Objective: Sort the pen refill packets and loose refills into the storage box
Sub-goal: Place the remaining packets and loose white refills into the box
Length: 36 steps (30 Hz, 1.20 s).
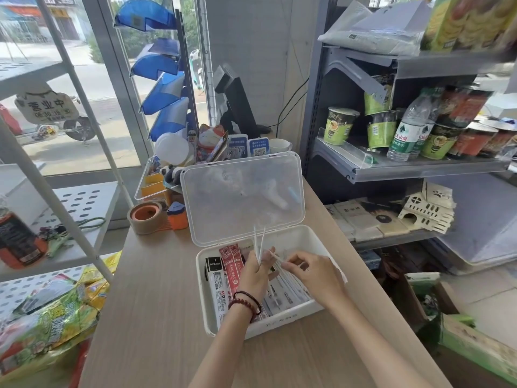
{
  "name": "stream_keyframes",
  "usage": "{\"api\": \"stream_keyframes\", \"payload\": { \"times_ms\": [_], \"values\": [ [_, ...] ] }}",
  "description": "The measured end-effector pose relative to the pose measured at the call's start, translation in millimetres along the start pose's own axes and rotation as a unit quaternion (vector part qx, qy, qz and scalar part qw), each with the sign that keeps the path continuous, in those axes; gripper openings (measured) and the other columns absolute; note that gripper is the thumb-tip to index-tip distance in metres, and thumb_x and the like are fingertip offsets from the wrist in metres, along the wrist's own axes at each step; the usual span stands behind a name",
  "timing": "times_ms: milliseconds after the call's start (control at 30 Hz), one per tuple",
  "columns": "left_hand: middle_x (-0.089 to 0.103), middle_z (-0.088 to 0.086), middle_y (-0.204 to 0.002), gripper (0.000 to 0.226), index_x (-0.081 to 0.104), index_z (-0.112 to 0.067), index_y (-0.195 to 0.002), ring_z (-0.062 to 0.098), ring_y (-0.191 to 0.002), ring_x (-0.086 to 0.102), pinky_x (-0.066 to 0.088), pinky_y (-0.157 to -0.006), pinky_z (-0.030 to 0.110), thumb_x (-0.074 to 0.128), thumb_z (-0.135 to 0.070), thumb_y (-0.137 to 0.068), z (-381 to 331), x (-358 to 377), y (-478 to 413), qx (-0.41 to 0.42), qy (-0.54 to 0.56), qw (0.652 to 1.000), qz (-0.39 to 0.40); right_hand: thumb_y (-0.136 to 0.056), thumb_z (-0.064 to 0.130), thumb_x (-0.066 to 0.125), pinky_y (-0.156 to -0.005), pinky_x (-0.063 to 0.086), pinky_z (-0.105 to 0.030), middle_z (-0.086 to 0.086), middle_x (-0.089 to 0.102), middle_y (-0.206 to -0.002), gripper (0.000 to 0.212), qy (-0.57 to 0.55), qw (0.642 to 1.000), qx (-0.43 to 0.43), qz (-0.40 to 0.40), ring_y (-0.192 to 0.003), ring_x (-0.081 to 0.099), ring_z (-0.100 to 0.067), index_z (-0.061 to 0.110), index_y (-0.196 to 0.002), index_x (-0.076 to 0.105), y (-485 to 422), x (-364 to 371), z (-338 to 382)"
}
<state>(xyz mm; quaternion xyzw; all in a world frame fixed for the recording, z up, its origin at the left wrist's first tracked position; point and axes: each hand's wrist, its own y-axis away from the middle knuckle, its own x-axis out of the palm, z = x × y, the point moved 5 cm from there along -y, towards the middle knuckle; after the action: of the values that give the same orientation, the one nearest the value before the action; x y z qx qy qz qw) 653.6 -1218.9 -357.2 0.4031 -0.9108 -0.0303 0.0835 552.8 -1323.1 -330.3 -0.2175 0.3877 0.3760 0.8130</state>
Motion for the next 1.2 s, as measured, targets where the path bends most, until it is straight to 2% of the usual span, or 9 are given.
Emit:
{"api": "stream_keyframes", "payload": {
  "times_ms": [67, 133, 200, 233, 367, 567, 733, 900, 1200],
  "values": [
    [0.062, 0.005, -0.114, 0.028, 0.052, -0.004, -0.111, 0.018, -0.103, 0.064, 0.058, -0.075, 0.027, 0.038, -0.025, -0.099, -4, -7, 1, 0.01, 0.011, 0.999, -0.036, -0.085, 0.05, 0.066, -0.062, 0.05, -0.022, 0.018, 0.069, -0.076, 0.02, -0.026, 0.999, 0.007, -0.032, -0.07, 0.062, 0.003, 0.03, -0.082, 0.07, -4, 1, -4],
    [0.069, 0.001, -0.087, 0.031, 0.056, -0.004, -0.101, 0.011, -0.07, 0.068, 0.056, -0.056, 0.021, 0.035, -0.026, -0.101, -9, -16, 2, 0.021, 0.015, 0.997, -0.079, -0.084, 0.037, 0.072, -0.063, 0.045, -0.016, 0.013, 0.069, -0.074, 0.016, -0.057, 0.996, 0.006, -0.063, -0.069, 0.061, 0.001, 0.022, -0.078, 0.071, -6, 0, -7],
    [0.056, -0.006, -0.054, 0.034, 0.055, -0.007, -0.087, 0.004, -0.038, 0.049, 0.039, -0.036, 0.018, 0.034, -0.03, -0.1, -12, -22, 3, 0.027, 0.006, 0.993, -0.111, -0.084, 0.033, 0.073, -0.06, 0.04, -0.009, 0.012, 0.069, -0.074, 0.014, -0.052, 0.997, 0.017, -0.053, -0.068, 0.059, 0.001, 0.02, -0.078, 0.071, -5, 0, -6],
    [0.046, -0.008, -0.048, 0.033, 0.052, -0.009, -0.084, 0.003, -0.033, 0.038, 0.031, -0.033, 0.017, 0.035, -0.032, -0.1, -12, -24, 4, 0.022, 0.001, 0.992, -0.121, -0.085, 0.032, 0.072, -0.057, 0.04, -0.008, 0.012, 0.069, -0.075, 0.012, -0.039, 0.998, 0.027, -0.038, -0.068, 0.059, 0.002, 0.021, -0.08, 0.072, -5, 2, -6],
    [0.038, -0.002, -0.056, 0.023, 0.042, -0.011, -0.09, 0.004, -0.034, 0.031, 0.026, -0.031, 0.016, 0.04, -0.032, -0.099, -10, -22, 7, -0.024, -0.022, 0.993, -0.116, -0.087, 0.035, 0.07, -0.058, 0.046, -0.019, 0.012, 0.069, -0.081, 0.007, 0.025, 0.996, 0.084, 0.002, -0.075, 0.063, -0.005, 0.029, -0.084, 0.071, -6, 7, -13],
    [0.041, -0.002, -0.062, 0.028, 0.036, -0.011, -0.1, 0.003, -0.035, 0.031, 0.026, -0.032, 0.017, 0.038, -0.038, -0.098, -19, -11, 10, -0.021, -0.039, 0.997, -0.067, -0.076, 0.029, 0.072, -0.07, 0.059, -0.032, 0.01, 0.07, -0.081, 0.015, 0.072, 0.987, 0.139, 0.019, -0.076, 0.067, -0.009, 0.033, -0.067, 0.061, -10, 15, -24],
    [0.038, -0.005, -0.061, 0.036, 0.04, -0.017, -0.094, 0.006, -0.04, 0.028, 0.023, -0.038, 0.019, 0.03, -0.052, -0.096, -13, -7, 13, -0.048, -0.052, 0.997, -0.025, -0.074, 0.032, 0.078, -0.077, 0.058, -0.034, 0.008, 0.071, -0.092, 0.014, 0.086, 0.984, 0.138, 0.073, -0.085, 0.067, -0.012, 0.03, -0.084, 0.068, -13, 20, -26],
    [0.038, -0.006, -0.06, 0.037, 0.05, -0.012, -0.09, 0.005, -0.041, 0.031, 0.025, -0.039, 0.019, 0.026, -0.038, -0.101, -10, -5, 10, -0.043, -0.016, 0.999, -0.003, -0.076, 0.032, 0.077, -0.079, 0.058, -0.035, 0.008, 0.071, -0.097, 0.018, 0.085, 0.984, 0.139, 0.077, -0.088, 0.067, -0.013, 0.029, -0.092, 0.07, -13, 22, -28],
    [0.055, -0.002, -0.074, 0.02, 0.057, -0.007, -0.099, 0.007, -0.059, 0.052, 0.049, -0.053, 0.022, 0.04, -0.017, -0.099, -7, -7, 2, -0.012, -0.011, 1.0, 0.015, -0.078, 0.025, 0.069, -0.078, 0.057, -0.033, 0.003, 0.072, -0.101, 0.025, 0.095, 0.983, 0.148, 0.061, -0.091, 0.068, -0.017, 0.028, -0.103, 0.071, -14, 20, -31]
  ]
}}
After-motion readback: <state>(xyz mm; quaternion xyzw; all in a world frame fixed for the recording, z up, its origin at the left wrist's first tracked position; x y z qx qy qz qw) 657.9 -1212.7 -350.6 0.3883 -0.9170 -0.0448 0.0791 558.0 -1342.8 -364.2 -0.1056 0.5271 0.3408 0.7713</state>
